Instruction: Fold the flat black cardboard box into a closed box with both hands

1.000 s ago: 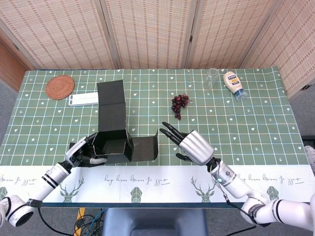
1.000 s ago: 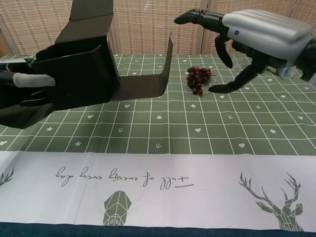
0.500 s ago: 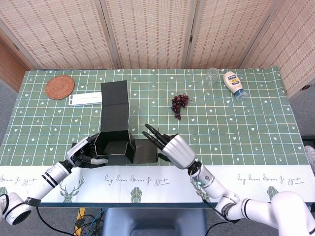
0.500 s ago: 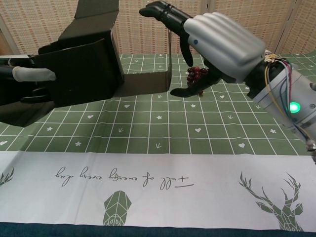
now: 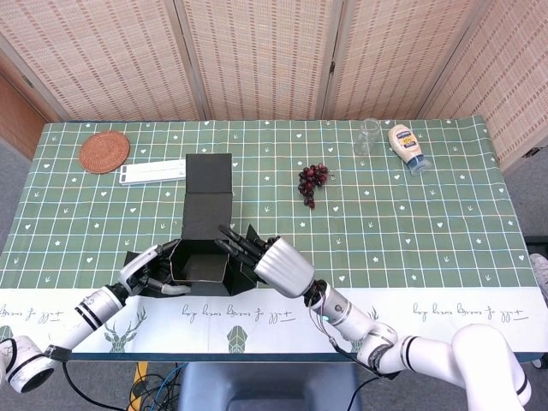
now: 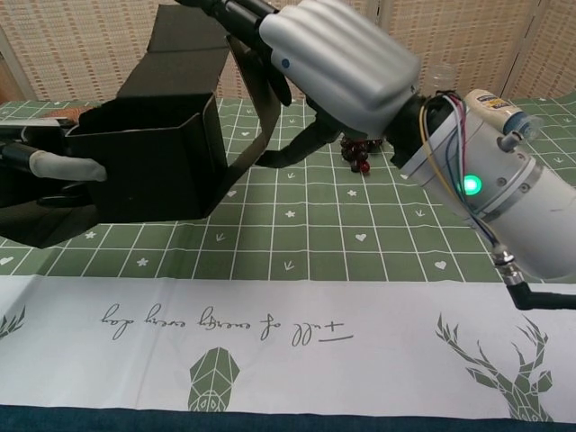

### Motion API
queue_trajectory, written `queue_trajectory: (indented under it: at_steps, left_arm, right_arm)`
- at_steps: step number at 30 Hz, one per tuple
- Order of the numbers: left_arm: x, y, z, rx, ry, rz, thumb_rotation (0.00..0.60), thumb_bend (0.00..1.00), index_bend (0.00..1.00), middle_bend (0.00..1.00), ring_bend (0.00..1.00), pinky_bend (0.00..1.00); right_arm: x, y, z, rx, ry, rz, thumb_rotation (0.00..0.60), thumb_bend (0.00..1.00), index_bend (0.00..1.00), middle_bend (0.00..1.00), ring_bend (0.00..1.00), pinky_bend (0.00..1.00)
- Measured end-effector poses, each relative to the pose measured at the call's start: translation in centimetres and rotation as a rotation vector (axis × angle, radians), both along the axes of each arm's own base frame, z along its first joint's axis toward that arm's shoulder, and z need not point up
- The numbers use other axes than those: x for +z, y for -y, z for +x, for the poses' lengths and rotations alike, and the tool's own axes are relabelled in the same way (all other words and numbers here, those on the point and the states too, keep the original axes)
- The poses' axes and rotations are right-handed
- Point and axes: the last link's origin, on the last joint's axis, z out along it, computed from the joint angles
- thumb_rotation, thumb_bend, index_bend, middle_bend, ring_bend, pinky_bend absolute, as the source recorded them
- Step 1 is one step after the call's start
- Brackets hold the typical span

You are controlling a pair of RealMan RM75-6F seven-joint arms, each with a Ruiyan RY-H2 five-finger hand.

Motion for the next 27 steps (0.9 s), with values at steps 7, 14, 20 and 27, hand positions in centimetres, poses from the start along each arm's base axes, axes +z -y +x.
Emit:
queue_trajectory:
  at_steps: [7,14,20,27]
  left_arm:
    - [-0.9,0.3,-0.3,-0.042,-0.061,0.001,0.600,0.14,0.25,0.25,0.52,0.91]
    - [-2.8,0.7,-0.5,-0.080,-0.117,-0.007,0.600,0.14,0.25,0.25,0.56,0.91]
    - [-4.2,0.8,-1.0,-0.122,-0.180,0.007,0.600,0.14,0.24,0.25,0.56,0.90]
    - [-5.7,0.7,-1.5,-0.155,-0.250,0.024,0.600,0.14,0.24,0.25,0.57,0.90]
  right_arm:
    - [-1.4,-0.4,0.3,0.012,-0.059,0.028,0.600,0.15,0.00,0.05,0.64,1.00]
    - [-3.0,-0.8,-0.3,0.026,-0.142,0.039,0.600,0.16,0.00,0.05,0.64,1.00]
    - [-3.9,-0.7,-0.8,0.026,-0.176,0.045,0.600,0.16,0.00,0.06,0.65,1.00]
    - [-5.3,-0.7,-1.2,0.034,-0.215,0.064,0.600,0.16,0.00,0.06,0.64,1.00]
